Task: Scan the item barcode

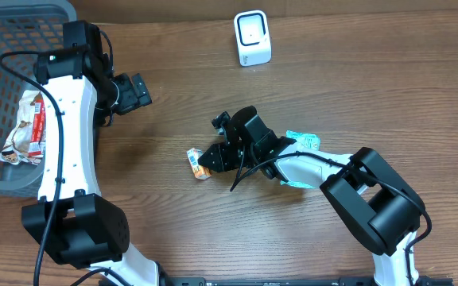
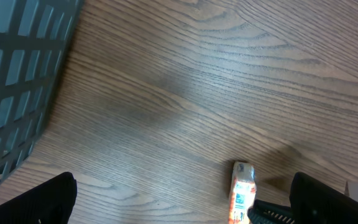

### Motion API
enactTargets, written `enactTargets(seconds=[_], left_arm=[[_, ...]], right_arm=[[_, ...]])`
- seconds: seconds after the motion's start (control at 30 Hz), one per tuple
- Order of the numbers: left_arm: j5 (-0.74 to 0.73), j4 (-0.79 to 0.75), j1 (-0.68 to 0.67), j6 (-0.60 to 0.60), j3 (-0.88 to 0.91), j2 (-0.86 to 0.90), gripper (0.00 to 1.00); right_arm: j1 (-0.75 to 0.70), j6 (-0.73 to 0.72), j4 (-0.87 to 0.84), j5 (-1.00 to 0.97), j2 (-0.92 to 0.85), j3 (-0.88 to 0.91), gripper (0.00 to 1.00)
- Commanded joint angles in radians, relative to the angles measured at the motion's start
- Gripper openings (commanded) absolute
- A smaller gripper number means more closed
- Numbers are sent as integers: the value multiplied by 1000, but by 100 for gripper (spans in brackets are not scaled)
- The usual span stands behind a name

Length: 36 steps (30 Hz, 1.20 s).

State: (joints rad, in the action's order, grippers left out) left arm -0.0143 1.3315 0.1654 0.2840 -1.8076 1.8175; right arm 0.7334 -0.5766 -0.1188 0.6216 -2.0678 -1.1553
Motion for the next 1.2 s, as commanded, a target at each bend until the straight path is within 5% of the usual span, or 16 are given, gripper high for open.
enactTargets(seconds=[0.0, 0.5, 0.77, 0.97, 1.17], left_arm=[[3, -1, 3, -18, -19, -33, 100], [3, -1, 3, -18, -19, -33, 100], [3, -1, 3, -18, -19, -33, 100], [3, -1, 3, -18, -19, -33, 100], [3, -1, 3, -18, -19, -33, 100]], right_arm=[[-2, 1, -3, 1, -8, 6, 18], [-8, 33, 40, -92, 82, -5, 28], [23, 95, 66, -114, 108, -18, 23], [121, 195, 149, -346, 108, -57, 22], [211, 273, 136, -536, 101, -65, 4]])
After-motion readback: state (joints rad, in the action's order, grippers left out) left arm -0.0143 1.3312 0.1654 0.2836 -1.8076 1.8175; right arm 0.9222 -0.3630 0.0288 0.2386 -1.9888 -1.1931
